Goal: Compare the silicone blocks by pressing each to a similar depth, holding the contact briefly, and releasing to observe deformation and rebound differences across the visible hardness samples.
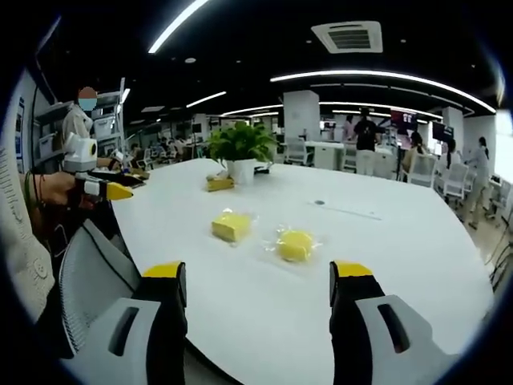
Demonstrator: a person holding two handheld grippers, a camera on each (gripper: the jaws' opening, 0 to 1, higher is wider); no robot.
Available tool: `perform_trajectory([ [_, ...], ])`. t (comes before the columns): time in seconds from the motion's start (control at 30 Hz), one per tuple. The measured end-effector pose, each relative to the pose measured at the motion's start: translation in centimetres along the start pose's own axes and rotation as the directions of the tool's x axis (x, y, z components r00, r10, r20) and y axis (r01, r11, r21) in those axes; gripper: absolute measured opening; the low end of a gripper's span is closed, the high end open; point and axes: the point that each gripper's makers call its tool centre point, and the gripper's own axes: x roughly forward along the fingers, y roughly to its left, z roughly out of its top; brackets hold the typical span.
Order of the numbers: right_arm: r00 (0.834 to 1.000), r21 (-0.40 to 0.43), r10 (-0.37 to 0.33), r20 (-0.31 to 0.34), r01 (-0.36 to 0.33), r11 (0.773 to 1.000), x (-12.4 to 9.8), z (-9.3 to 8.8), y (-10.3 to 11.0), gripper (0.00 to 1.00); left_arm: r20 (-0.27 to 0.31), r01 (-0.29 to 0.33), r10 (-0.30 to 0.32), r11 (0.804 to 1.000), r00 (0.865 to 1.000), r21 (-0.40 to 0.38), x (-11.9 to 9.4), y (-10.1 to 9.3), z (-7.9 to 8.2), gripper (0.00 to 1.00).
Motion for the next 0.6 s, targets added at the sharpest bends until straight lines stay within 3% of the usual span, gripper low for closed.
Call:
perform_trajectory([
  [0.3,1.000,-0.001,0.014,0.004,-0.014,1.000,0.3,0.3,0.3,0.69,-0.008,-0.007,0.007,1.000,1.000,0.006,-0.4,-0.1,0.1,0.76],
  [0.6,1.000,0.017,0.005,-0.020,-0.005,1.000,0.5,-0.7,0.0,0.73,-0.020,-0.006,0.006,1.000,1.000,0.005,-0.2,0.1,-0.4,0.77],
])
